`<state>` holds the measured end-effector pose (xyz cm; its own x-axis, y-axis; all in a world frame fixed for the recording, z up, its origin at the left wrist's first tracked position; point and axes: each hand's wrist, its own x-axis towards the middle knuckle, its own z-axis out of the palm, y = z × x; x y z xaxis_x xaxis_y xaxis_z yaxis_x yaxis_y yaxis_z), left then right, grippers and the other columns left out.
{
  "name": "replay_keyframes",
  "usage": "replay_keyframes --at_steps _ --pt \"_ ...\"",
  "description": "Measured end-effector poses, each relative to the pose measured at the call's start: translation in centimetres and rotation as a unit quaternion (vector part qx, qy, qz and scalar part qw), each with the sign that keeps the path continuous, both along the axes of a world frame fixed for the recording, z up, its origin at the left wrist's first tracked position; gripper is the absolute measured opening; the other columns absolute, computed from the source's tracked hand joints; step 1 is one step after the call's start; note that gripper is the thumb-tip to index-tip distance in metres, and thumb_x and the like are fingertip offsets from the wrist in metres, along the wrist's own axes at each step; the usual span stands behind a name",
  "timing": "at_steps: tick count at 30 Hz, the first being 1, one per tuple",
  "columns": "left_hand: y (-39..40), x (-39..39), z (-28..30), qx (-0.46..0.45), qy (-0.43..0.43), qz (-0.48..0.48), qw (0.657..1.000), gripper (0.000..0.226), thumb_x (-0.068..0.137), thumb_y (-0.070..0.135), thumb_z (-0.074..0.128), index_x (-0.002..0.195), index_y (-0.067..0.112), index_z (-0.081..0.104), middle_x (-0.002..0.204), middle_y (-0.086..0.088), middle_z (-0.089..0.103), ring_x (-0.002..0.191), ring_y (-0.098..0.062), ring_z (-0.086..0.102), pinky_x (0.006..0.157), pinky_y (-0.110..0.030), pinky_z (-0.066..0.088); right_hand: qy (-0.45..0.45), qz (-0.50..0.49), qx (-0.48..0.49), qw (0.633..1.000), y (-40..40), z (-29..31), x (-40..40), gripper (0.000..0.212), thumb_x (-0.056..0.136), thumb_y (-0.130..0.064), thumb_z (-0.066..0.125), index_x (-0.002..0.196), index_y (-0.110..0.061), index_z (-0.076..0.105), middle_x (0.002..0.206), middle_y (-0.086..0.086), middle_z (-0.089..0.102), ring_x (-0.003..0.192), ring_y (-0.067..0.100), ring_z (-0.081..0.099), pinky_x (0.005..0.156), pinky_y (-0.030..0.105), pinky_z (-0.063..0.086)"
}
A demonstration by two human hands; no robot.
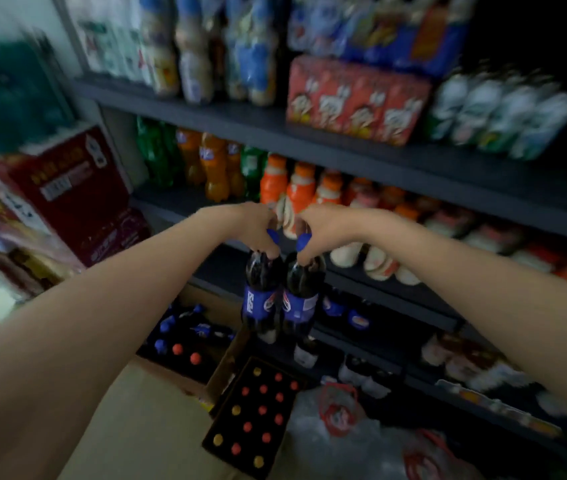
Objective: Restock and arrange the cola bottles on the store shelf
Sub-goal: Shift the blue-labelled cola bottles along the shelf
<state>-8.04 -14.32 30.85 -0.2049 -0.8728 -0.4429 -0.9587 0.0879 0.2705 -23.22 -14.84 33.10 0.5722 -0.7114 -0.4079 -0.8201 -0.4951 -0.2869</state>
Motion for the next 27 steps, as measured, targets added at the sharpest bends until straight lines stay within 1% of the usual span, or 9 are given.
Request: replay_keyframes --at_steps 2,4,7,10,15,17,21,25,27 --pt "0.7 -2.9 2.0 -0.021 -0.012 -0.046 0.999 0.050 0.078 0.031 0.069 0.121 0.011 0.053 0.118 -0.004 0.058 0.105 -0.023 0.056 0.083 -0.031 0.045 -0.002 -0.043 -0.012 0.999 1.7 1.5 -3.1 0.039 0.076 -0.031 0.074 0.100 -0.008 0.054 0.081 0.000 0.054 0.066 0.016 0.053 0.047 0.024 0.040" --pt "1.7 -6.0 4.0 -0.060 -0.021 -0.085 0.994 0.045 0.076 0.032 0.070 0.112 0.009 0.057 0.108 -0.007 0.061 0.094 -0.024 0.057 0.076 -0.032 0.044 -0.021 -0.099 -0.019 0.995 3.6 2.7 -6.7 0.034 0.076 -0.029 0.074 0.093 -0.004 0.059 0.074 0.001 0.055 0.062 0.017 0.054 0.047 0.024 0.042" --pt "3.8 -11.2 8.4 -0.116 -0.027 -0.120 0.986 0.034 0.076 0.034 0.068 0.094 0.006 0.061 0.085 -0.008 0.058 0.076 -0.023 0.052 0.065 -0.029 0.038 -0.057 -0.193 -0.039 0.979 6.6 5.6 -12.8 0.038 0.075 -0.029 0.075 0.095 0.002 0.064 0.078 0.008 0.062 0.064 0.020 0.057 0.050 0.024 0.045" --pt "5.2 -16.6 13.3 -0.169 0.015 -0.145 0.975 0.029 0.077 0.032 0.068 0.084 0.005 0.061 0.075 -0.009 0.058 0.071 -0.024 0.052 0.062 -0.030 0.038 -0.116 -0.273 -0.078 0.952 8.9 9.0 -18.8 0.038 0.075 -0.032 0.074 0.097 -0.005 0.059 0.080 0.004 0.061 0.071 0.019 0.058 0.051 0.025 0.042" --pt "7.3 -28.2 18.7 -0.235 0.137 -0.164 0.948 0.031 0.078 0.035 0.070 0.072 0.007 0.060 0.064 -0.004 0.053 0.065 -0.017 0.050 0.059 -0.028 0.036 -0.270 -0.398 -0.217 0.849 13.2 13.3 -29.9 0.028 0.078 -0.026 0.072 0.091 -0.008 0.055 0.078 0.000 0.052 0.069 0.017 0.058 0.046 0.029 0.054" --pt "8.1 -33.9 19.4 -0.243 0.178 -0.171 0.938 0.037 0.079 0.041 0.068 0.065 0.012 0.051 0.061 0.000 0.047 0.062 -0.016 0.047 0.053 -0.028 0.032 -0.305 -0.431 -0.249 0.812 15.0 14.4 -35.1 0.024 0.080 -0.025 0.071 0.080 -0.011 0.052 0.076 -0.001 0.052 0.066 0.015 0.058 0.042 0.027 0.055" --pt "9.5 -45.1 19.1 -0.270 0.269 -0.144 0.913 0.038 0.085 0.040 0.061 0.064 0.016 0.040 0.064 0.001 0.045 0.063 -0.017 0.047 0.049 -0.025 0.031 -0.328 -0.496 -0.288 0.751 17.6 14.9 -46.2 0.029 0.084 -0.030 0.068 0.079 -0.010 0.047 0.082 0.003 0.054 0.070 0.017 0.061 0.048 0.033 0.058" --pt "10.2 -54.2 19.3 -0.291 0.327 -0.101 0.893 0.033 0.090 0.035 0.056 0.068 0.015 0.040 0.065 0.001 0.043 0.061 -0.016 0.044 0.050 -0.025 0.032 -0.352 -0.531 -0.326 0.698 18.2 16.6 -56.6 0.033 0.085 -0.030 0.067 0.096 -0.002 0.055 0.099 0.009 0.058 0.076 0.018 0.061 0.048 0.027 0.058" --pt "10.8 -57.8 19.5 -0.319 0.317 -0.102 0.887 0.027 0.091 0.035 0.054 0.083 0.010 0.046 0.072 0.000 0.047 0.066 -0.018 0.048 0.055 -0.028 0.035 -0.356 -0.537 -0.340 0.685 18.0 18.0 -60.4 0.035 0.085 -0.028 0.067 0.102 0.001 0.057 0.101 0.011 0.059 0.080 0.022 0.063 0.056 0.032 0.059"
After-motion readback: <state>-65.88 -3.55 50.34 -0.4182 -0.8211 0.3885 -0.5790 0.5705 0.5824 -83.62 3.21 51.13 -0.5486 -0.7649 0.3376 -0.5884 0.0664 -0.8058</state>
